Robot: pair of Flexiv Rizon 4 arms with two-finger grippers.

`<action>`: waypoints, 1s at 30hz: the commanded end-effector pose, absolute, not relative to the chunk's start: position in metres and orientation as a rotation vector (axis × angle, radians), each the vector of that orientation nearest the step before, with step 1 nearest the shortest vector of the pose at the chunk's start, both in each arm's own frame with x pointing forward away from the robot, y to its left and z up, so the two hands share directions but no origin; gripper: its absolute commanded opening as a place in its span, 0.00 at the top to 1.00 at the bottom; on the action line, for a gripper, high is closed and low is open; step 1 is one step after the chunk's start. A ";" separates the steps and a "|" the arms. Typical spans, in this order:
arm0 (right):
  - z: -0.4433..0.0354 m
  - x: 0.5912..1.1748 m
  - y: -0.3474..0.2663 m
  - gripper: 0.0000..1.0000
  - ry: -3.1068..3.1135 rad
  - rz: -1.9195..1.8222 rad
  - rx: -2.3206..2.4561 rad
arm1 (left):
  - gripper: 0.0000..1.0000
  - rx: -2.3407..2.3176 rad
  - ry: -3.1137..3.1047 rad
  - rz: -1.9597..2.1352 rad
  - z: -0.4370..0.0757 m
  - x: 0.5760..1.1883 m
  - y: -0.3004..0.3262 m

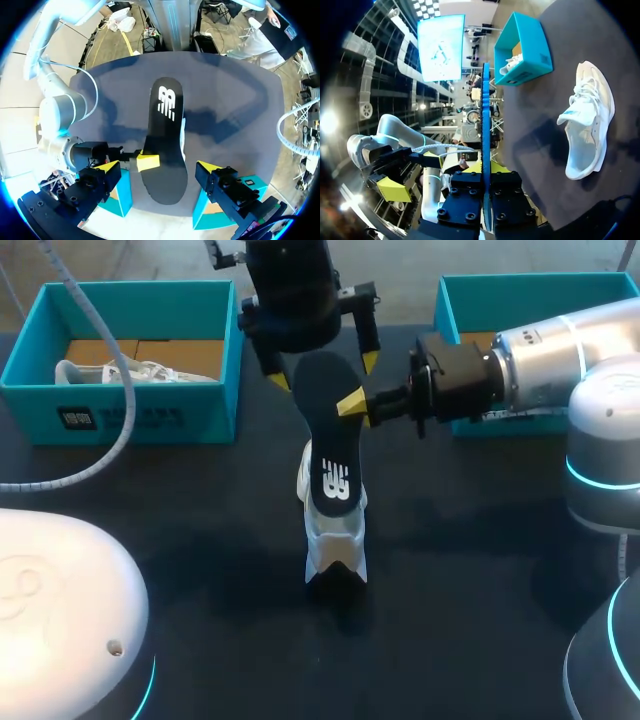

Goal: Take the shoe out of the shoebox, open the shoe tongue, remove and reinsert the insole, then place the shoe into the shoebox

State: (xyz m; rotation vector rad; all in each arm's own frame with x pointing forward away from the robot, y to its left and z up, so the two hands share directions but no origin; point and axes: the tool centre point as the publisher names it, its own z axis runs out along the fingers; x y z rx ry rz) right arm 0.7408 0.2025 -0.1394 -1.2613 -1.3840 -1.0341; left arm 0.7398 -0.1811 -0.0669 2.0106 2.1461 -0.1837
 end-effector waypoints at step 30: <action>-0.137 0.733 0.194 1.00 -1.371 -1.058 -1.307 | 0.00 1.755 1.890 -0.666 -0.057 0.737 -0.159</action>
